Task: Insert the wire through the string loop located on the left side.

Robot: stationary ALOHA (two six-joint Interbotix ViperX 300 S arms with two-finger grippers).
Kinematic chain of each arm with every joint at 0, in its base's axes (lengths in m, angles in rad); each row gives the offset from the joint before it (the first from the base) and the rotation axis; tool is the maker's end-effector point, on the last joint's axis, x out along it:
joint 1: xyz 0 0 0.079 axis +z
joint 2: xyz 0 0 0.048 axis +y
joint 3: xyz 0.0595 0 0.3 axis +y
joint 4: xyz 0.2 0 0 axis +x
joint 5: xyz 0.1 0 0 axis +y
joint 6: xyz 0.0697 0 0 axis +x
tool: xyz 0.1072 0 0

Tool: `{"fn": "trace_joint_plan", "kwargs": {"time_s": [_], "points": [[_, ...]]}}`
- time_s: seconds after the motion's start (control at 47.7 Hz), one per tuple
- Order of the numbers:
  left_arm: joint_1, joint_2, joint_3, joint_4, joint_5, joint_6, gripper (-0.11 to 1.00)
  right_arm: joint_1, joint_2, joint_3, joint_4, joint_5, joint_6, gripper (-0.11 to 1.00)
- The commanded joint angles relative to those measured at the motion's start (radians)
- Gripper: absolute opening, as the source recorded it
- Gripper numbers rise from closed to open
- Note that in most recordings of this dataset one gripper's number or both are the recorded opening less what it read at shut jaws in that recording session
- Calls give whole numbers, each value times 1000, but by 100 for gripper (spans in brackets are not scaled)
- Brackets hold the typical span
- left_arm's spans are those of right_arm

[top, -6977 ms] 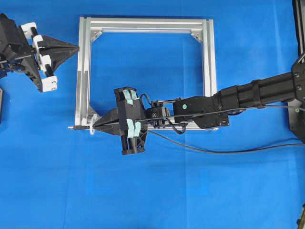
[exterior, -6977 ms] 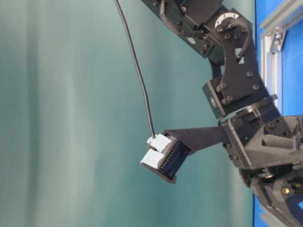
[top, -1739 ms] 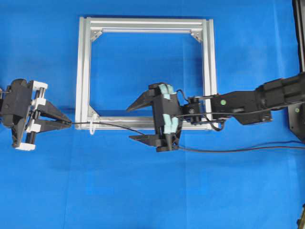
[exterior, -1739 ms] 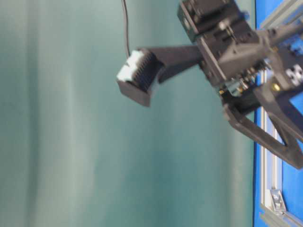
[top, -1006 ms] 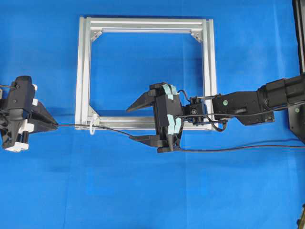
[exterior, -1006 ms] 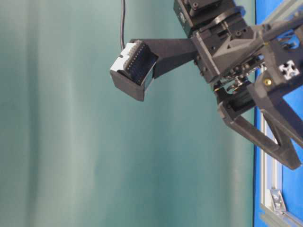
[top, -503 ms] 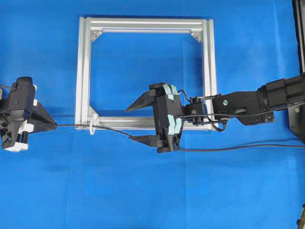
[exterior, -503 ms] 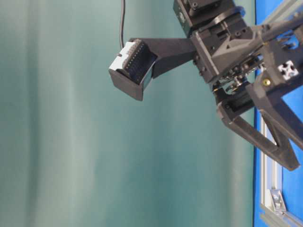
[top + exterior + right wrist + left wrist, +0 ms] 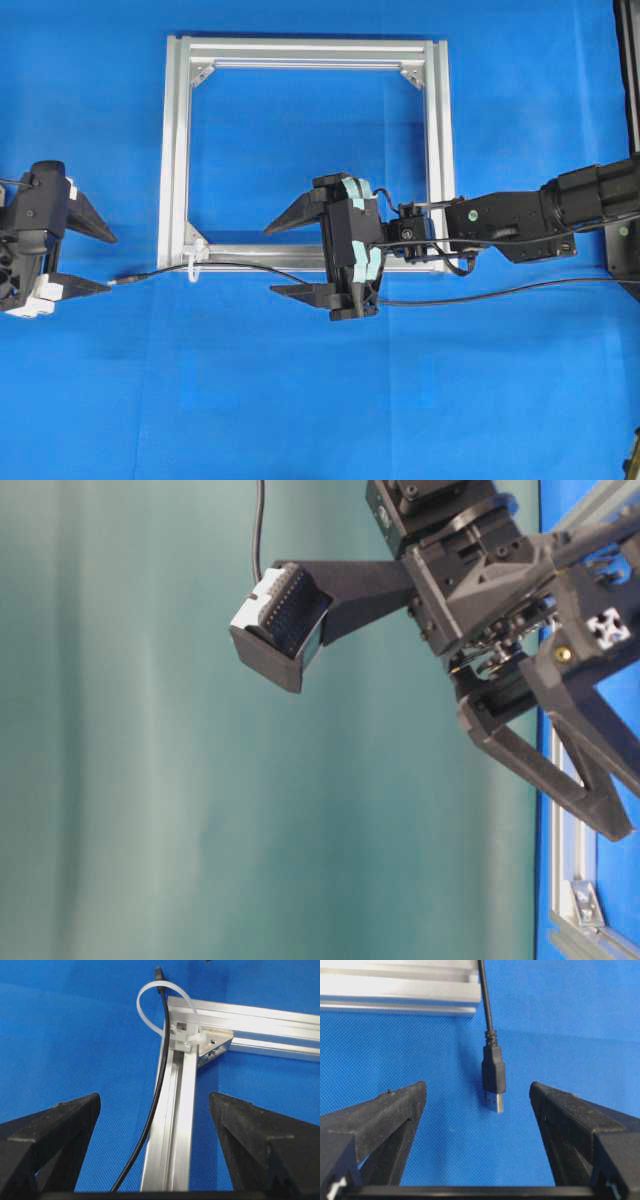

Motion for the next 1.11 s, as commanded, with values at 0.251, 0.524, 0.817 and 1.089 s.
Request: {"fn": "trace_joint_plan", "kwargs": {"time_s": [0.251, 0.524, 0.817, 1.089], "points": [[-2, -186, -72, 3, -8, 6, 78, 2, -72, -40, -2, 29, 0, 90], [15, -339, -89, 3, -9, 8, 77, 2, -140, -63, 0, 106, 0, 90], [60, -410, -98, 11, -11, 35, 77, 2, -199, -94, -2, 184, 0, 90], [69, -416, -97, 11, -11, 61, 77, 2, -199, -95, -2, 189, 0, 90]]}}
